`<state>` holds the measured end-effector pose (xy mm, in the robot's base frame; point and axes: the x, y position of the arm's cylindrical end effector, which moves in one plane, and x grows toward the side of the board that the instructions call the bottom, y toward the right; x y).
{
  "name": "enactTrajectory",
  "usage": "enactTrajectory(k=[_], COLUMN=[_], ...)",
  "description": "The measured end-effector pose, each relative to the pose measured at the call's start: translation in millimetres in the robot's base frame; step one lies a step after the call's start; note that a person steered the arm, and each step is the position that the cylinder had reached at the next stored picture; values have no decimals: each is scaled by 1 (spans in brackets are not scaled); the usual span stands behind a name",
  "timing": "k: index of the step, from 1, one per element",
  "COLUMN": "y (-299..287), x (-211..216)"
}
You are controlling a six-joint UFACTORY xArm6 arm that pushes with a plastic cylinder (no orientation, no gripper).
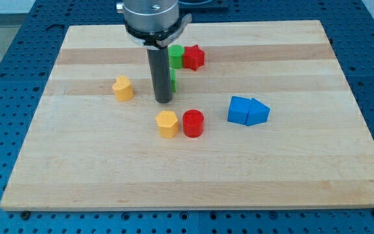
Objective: Move your arm right to the blue triangle
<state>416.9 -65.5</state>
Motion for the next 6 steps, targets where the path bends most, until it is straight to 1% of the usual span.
enactTrajectory(k=[1, 2, 4, 5, 6], y=[0, 0, 6, 81, 173], x=[-27, -38, -13, -12, -12])
